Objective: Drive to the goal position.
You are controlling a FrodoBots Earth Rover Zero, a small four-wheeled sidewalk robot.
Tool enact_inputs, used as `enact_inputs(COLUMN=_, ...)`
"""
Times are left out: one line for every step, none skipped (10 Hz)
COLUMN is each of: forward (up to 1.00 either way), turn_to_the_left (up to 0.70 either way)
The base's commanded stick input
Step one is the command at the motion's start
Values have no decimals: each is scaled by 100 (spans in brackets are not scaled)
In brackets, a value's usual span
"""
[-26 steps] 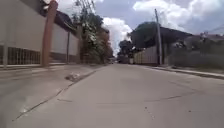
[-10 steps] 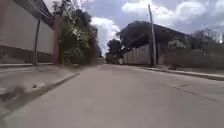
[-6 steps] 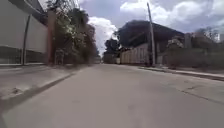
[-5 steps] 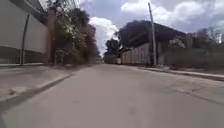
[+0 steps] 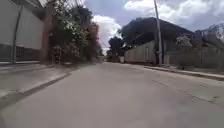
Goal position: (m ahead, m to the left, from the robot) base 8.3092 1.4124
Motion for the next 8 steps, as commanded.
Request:
enact_inputs(forward=100, turn_to_the_left=2)
enact_inputs(forward=100, turn_to_the_left=0)
enact_inputs(forward=100, turn_to_the_left=0)
enact_inputs(forward=100, turn_to_the_left=0)
enact_inputs(forward=100, turn_to_the_left=0)
enact_inputs(forward=100, turn_to_the_left=0)
enact_inputs(forward=100, turn_to_the_left=0)
enact_inputs(forward=100, turn_to_the_left=0)
